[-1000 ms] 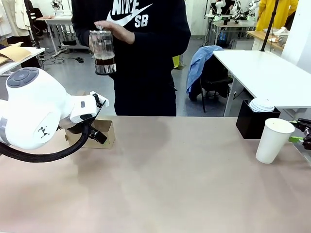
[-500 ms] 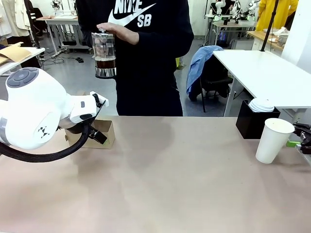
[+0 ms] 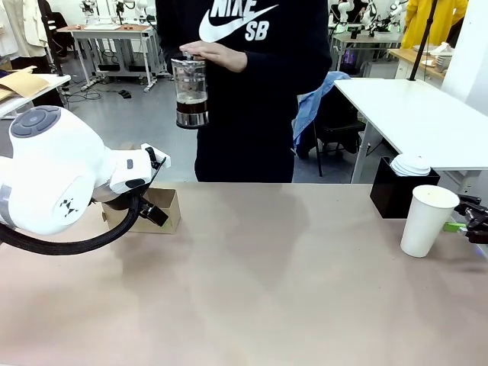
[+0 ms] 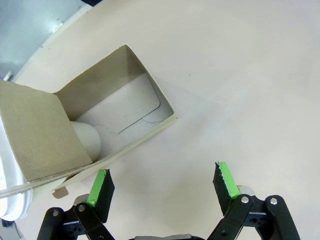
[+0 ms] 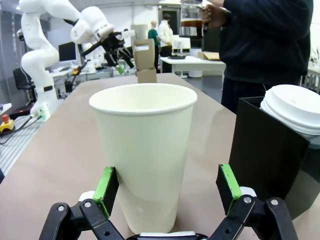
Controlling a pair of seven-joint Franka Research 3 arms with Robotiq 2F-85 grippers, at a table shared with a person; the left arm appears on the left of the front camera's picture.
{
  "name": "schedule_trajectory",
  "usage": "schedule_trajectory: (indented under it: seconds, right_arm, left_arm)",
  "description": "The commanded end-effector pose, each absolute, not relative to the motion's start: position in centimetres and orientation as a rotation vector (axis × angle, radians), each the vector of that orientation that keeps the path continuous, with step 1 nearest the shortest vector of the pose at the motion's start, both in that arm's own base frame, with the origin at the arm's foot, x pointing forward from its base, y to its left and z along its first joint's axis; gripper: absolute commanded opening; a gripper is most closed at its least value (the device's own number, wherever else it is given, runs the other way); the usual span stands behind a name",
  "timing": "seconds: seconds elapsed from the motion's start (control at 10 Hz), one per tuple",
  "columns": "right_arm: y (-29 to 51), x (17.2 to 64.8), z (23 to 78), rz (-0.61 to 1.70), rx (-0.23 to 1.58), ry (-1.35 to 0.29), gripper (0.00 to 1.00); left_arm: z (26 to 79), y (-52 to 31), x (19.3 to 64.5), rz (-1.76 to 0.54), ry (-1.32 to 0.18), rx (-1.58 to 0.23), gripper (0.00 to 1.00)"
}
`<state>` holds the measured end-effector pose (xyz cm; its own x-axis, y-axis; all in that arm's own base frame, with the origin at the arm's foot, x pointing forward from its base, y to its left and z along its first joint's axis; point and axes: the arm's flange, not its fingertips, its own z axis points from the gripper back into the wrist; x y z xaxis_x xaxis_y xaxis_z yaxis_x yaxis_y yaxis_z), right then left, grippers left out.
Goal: Pour a drink into a cup and package it in a carrier.
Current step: Pick up the 600 ml Paper Cup and place it in the middle top area of the table.
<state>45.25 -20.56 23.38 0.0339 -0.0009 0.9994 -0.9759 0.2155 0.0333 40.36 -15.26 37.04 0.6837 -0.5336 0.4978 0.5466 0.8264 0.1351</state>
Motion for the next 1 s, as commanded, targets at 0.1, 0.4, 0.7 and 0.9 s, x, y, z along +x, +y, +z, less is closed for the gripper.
schedule_trajectory:
  seconds: [0.1,0.4,0.7,0.9]
  right_arm:
    - [-19.0,45.2,23.8,1.037,1.081,-1.247,1.00]
    - [-18.4,44.1,23.9,1.069,1.125,-1.210,1.00]
    - [-16.6,44.1,23.5,1.087,1.150,-1.187,1.00]
    - [-15.6,44.5,23.2,1.094,1.169,-1.185,1.00]
  left_arm:
    - [37.0,-15.2,40.4,-0.604,-0.550,-0.026,1.00]
    - [37.0,-15.2,40.4,-0.604,-0.550,-0.026,1.00]
    - [37.0,-15.2,40.4,-0.604,-0.550,-0.026,1.00]
    - [37.0,-15.2,40.4,-0.604,-0.550,-0.026,1.00]
